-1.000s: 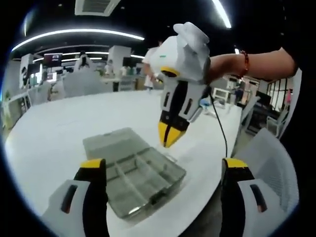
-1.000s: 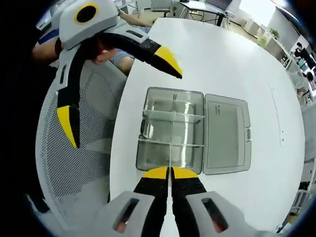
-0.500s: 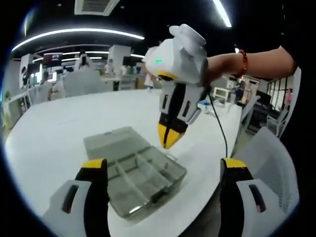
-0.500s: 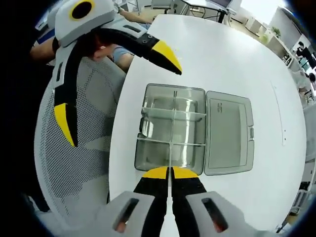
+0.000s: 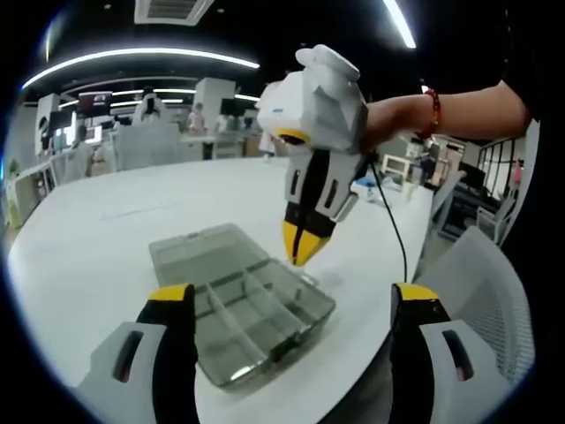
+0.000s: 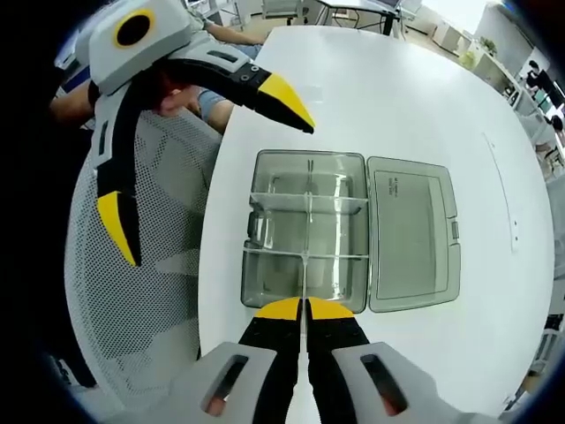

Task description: Insert the divider into the dual guide fixture by aligning both edges with the guide slots and pushing it downward to the bottom, including one-sided entry, uneven engagement, binding, and posture correction.

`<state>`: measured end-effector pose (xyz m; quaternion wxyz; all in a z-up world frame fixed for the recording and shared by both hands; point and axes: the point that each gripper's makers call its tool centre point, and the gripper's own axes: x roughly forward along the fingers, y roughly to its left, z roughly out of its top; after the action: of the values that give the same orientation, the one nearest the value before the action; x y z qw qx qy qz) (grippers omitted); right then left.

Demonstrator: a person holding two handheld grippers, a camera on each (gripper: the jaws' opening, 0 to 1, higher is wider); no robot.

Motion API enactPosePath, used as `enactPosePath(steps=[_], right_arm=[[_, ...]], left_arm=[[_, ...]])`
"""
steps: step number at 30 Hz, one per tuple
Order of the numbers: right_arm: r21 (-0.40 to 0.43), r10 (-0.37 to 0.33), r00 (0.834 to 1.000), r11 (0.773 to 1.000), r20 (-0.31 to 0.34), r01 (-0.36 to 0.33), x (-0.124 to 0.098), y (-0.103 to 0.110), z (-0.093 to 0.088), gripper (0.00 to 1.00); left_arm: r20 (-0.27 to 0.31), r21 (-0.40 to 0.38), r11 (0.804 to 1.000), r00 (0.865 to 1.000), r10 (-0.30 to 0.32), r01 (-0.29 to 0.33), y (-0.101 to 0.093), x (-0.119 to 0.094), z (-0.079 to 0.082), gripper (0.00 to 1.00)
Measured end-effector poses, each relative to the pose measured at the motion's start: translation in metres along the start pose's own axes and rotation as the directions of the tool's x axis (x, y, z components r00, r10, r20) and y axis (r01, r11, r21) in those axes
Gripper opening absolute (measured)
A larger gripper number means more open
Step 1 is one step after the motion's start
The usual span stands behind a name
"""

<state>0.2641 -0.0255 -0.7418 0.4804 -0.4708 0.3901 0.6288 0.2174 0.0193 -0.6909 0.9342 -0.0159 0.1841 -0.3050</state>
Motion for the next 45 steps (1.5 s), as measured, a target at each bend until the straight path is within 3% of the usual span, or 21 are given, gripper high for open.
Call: enactPosePath(steps=[9, 25, 45], right_arm=[[-0.032, -0.014, 1.0, 0.999, -0.008, 0.014, 0.004, 0.002, 0.002, 0.0], [-0.003, 0.027, 1.0, 1.0, -0.016, -0.027, 0.017, 0.001, 0.001, 0.0], [0.004, 0.014, 1.0, 1.0, -0.015, -0.014, 0.037, 0.002, -0.004, 0.0]], left_arm=[[-0.003, 0.005, 1.0, 1.0, -0.006, 0.006, -0.003, 0.001, 0.0, 0.89], [-0.01, -0.002, 1.0, 1.0, 0.016, -0.016, 0.002, -0.001, -0.002, 0.89], [-0.029, -0.007, 1.0, 1.0, 0.01, -0.011, 0.002, 0.0, -0.007, 0.89]])
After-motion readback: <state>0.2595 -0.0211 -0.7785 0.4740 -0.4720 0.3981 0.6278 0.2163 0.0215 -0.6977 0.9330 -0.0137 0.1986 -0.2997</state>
